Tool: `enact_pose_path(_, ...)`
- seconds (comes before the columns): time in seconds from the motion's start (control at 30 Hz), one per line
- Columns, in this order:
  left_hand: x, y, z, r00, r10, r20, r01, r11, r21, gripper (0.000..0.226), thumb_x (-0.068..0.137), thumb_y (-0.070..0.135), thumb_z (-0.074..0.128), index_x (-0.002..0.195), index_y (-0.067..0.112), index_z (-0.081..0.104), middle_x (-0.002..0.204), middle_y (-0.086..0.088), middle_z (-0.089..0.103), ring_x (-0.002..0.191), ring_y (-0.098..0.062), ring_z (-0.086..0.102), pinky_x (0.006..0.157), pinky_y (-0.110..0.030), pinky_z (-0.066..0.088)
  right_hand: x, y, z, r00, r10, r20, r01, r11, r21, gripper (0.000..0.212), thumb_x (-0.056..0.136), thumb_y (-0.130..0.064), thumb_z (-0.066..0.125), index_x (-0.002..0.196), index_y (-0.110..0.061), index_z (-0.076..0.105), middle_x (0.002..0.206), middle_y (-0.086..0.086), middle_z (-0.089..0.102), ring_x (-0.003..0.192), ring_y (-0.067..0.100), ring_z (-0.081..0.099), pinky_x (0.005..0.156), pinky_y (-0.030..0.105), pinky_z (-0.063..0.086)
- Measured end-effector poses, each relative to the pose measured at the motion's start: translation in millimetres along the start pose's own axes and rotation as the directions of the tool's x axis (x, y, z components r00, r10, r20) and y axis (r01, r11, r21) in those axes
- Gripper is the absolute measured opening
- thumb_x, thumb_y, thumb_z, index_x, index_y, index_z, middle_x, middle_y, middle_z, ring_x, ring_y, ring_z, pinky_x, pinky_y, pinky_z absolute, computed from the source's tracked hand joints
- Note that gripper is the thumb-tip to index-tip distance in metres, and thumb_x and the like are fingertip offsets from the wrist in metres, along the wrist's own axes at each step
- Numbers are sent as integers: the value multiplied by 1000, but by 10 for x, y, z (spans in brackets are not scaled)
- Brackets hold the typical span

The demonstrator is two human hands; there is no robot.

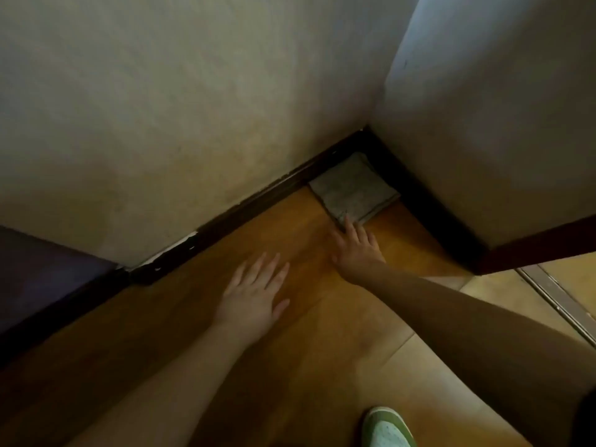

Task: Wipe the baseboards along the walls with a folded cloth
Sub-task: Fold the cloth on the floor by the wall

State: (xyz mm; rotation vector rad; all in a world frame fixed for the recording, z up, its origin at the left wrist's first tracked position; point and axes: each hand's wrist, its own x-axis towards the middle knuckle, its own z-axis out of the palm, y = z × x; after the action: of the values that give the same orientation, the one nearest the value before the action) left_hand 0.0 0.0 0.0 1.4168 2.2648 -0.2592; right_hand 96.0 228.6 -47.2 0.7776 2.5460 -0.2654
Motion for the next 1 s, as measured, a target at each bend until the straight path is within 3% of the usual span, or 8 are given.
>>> enact_pose_path(0.2,238,35,133,998,-23,63,27,997,-70,66,103,54,23,156,31,-11,165,5,-10,151,-19,-10,122,-43,-4,193,136,33,998,-24,51,29,995,-93,59,103,-49,22,157,-31,5,164,12,-10,151,31,-4,121,48,4)
enact_pose_path(0.53,359,16,192,996,-33,80,44,990,-135,64,104,49,25,157,28,-4,166,4,-5,152,-17,-5,121,-43,3,78,250,62,994,-80,75,91,982,-164,61,105,-41,16,158,-15,-1,165,6,-10,152,23,-2,122,42,4)
enact_pose_path(0.7,277,76,269,999,4,-40,-8,995,-103,64,104,49,24,158,25,0,166,3,-1,152,-17,-3,122,-40,1,-368,125,271,964,-250,89,260,958,-119,62,104,-43,20,158,-16,3,166,5,-4,152,20,5,122,40,4)
enact_pose_path(0.87,195,131,476,979,78,-187,-76,997,21,67,103,47,31,158,20,3,166,0,0,152,-19,-2,123,-41,-1,-890,92,540,873,-468,136,480,873,-80,66,104,-43,29,158,-17,1,166,3,-5,152,18,1,121,37,-1)
enact_pose_path(1.0,170,101,625,982,106,-158,-97,993,60,62,103,41,37,157,21,15,164,-1,15,151,-20,9,121,-43,0,-1141,125,684,808,-566,164,582,810,-71,64,104,-39,30,158,-21,-1,166,2,-6,152,17,1,121,36,-2)
